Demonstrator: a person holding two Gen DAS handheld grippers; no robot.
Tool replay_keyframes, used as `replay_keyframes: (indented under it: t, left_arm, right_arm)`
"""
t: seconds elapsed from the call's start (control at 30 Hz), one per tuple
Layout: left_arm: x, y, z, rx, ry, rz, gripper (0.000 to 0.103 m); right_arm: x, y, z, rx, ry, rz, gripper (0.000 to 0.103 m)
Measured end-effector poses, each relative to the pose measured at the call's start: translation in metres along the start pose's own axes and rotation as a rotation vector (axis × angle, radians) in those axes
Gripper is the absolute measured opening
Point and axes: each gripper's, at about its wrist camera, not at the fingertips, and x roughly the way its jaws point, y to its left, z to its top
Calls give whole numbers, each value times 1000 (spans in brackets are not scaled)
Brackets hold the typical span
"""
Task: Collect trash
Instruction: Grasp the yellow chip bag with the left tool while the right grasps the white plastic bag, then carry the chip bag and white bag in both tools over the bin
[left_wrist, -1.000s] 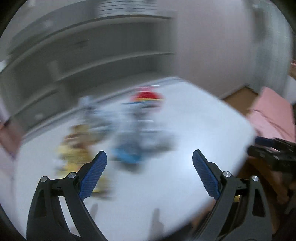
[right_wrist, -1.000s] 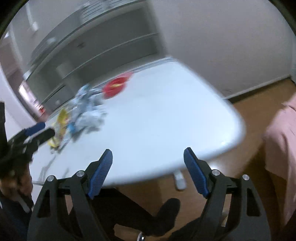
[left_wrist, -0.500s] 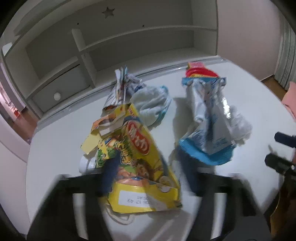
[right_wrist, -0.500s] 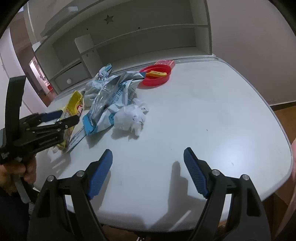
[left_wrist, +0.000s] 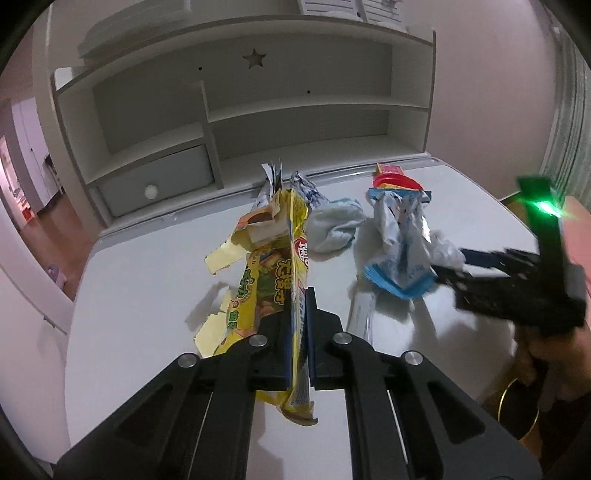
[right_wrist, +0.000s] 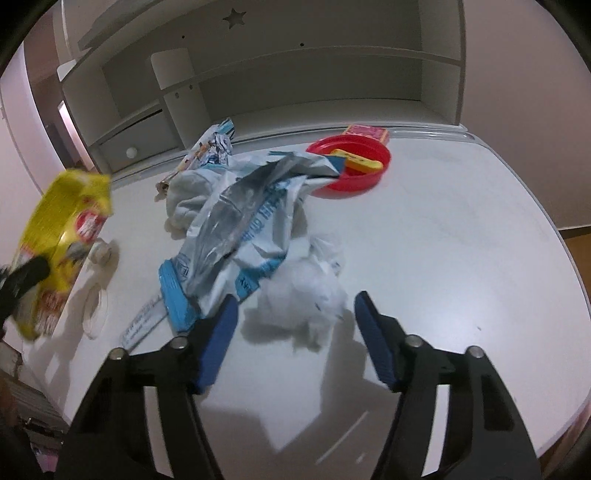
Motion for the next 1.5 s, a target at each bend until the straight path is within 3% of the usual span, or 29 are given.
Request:
replay_keyframes:
  t: [0.1, 0.4, 0.7, 0.9, 1.17, 1.37, 1.5]
  left_arm:
    - [-7, 1, -8, 3, 5, 7, 5]
    - [-13, -21, -9, 26, -7, -34, 5]
    - [-7, -141, 6, 189, -57, -247, 5]
    - [-13, -251, 1, 335, -61, -464, 5]
    - [-20, -369, -26, 486, -33, -685, 5]
    - [-10, -454, -82, 595, 53, -813, 5]
    - [19, -506, -132, 664, 159, -864, 5]
  right_arm:
    - [4, 5, 3, -18, 3, -21, 40]
    - [-33, -17, -10, 11, -51, -64, 37]
    - [-123, -116, -62, 166, -125, -184, 37]
    - [-193, -200, -128, 332, -153, -334, 37]
    - [-260, -279, -230, 540, -138, -492, 37]
    - [-279, -322, -320, 716, -80, -556, 37]
    - [-271, -343, -391, 844, -17, -568, 37]
